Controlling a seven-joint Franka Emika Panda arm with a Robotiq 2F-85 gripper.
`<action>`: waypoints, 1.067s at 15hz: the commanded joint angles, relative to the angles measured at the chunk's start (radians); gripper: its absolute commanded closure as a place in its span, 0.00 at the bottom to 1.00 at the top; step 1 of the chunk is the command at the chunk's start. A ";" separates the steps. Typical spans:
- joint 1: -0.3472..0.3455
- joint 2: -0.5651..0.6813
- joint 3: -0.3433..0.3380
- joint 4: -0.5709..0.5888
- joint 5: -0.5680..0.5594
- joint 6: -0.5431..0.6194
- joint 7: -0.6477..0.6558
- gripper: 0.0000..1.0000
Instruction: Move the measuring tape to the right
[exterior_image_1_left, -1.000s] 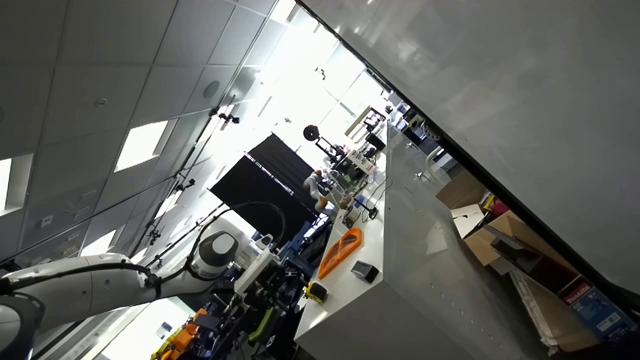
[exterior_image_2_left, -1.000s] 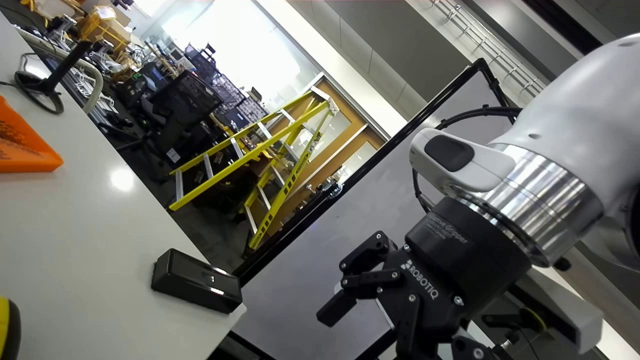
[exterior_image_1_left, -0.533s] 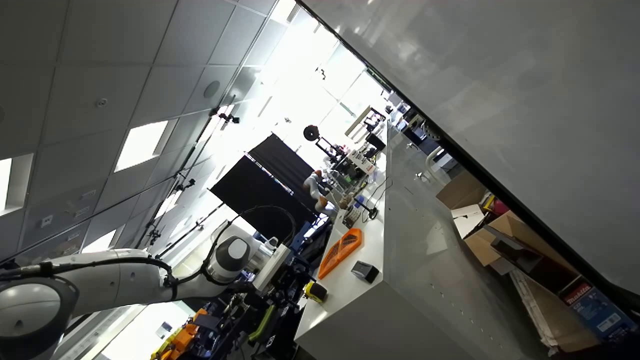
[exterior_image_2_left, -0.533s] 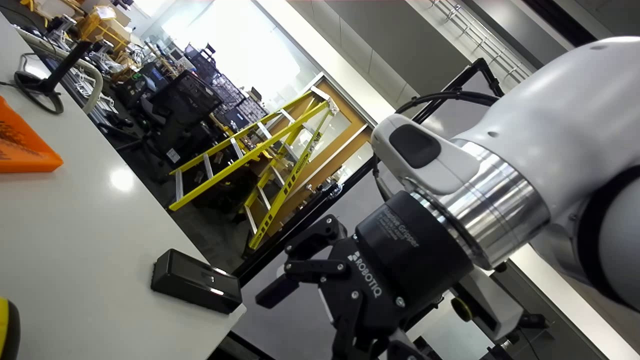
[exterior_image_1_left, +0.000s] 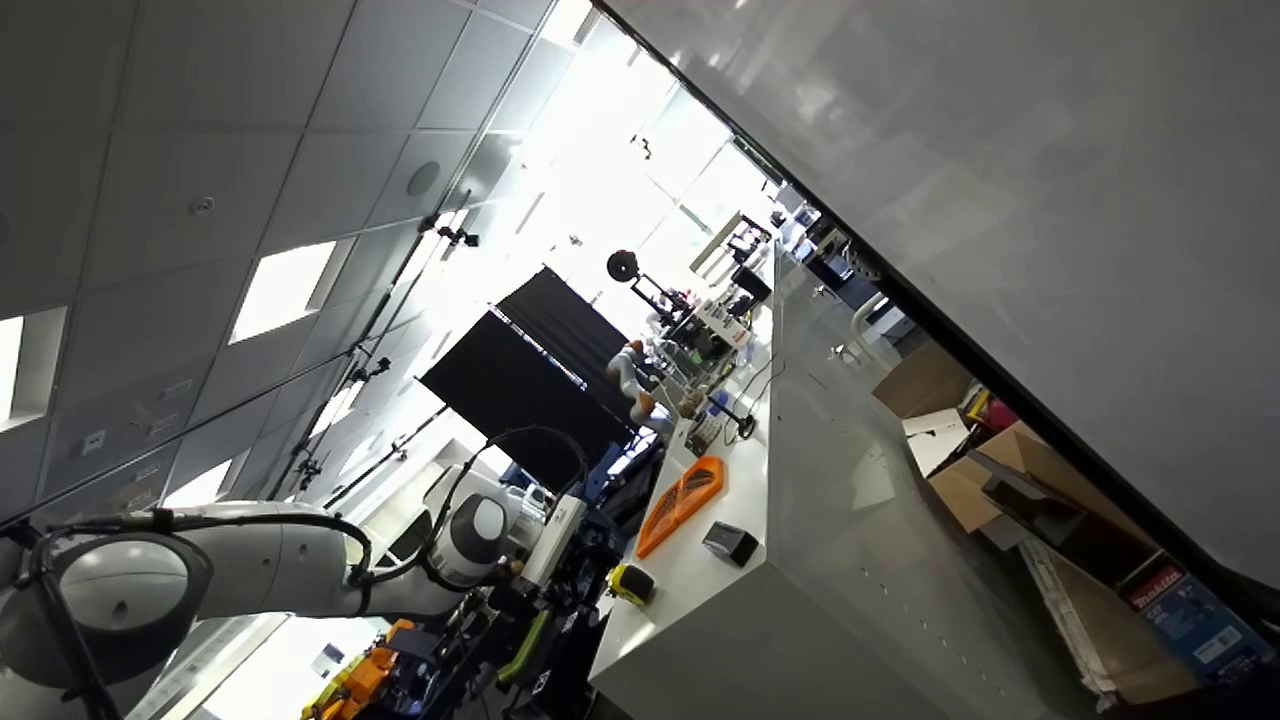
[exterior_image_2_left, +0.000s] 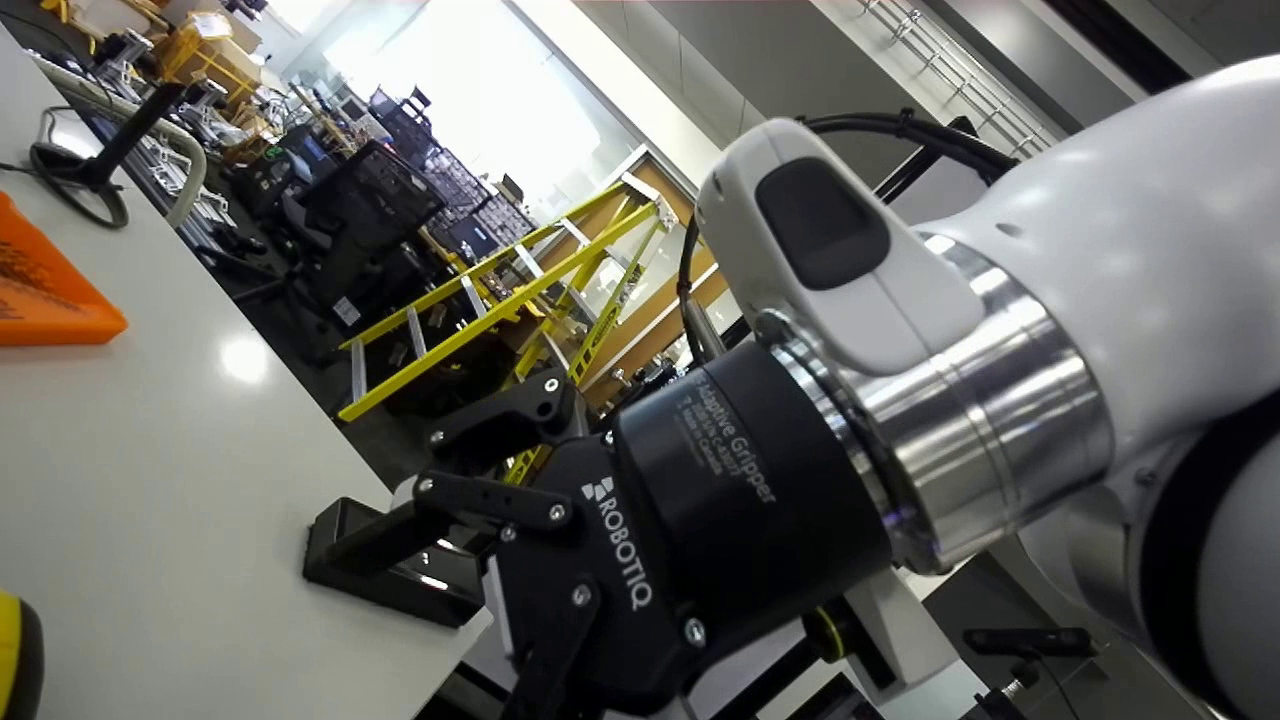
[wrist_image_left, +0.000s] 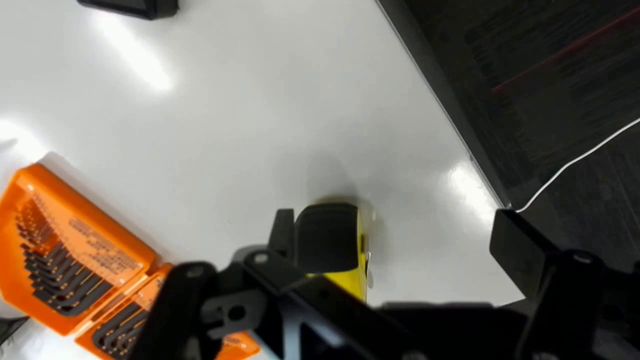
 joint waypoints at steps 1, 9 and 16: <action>-0.012 0.044 0.010 0.038 0.003 0.037 -0.058 0.00; -0.033 0.127 0.030 0.116 0.074 0.042 -0.221 0.00; -0.049 0.202 0.057 0.187 0.100 0.028 -0.282 0.00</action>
